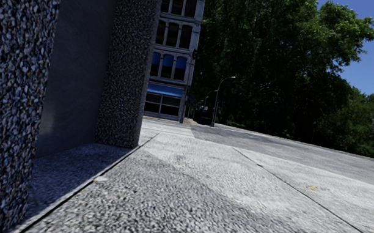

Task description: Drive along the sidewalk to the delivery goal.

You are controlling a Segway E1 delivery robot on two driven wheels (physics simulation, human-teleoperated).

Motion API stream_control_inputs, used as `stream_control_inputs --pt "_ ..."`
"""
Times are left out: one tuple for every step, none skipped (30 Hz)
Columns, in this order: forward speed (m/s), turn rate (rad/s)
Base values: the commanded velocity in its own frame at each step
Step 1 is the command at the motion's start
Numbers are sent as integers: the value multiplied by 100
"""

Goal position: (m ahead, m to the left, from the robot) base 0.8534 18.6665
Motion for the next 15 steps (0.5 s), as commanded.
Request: stream_control_inputs --pt "110 0" --pt "110 0" --pt "110 0" --pt "110 0" --pt "110 0" --pt "110 0" --pt "110 0" --pt "110 0" --pt "110 0" --pt "110 0" --pt "110 0" --pt "110 0" --pt "110 0" --pt "110 0" --pt "110 0"
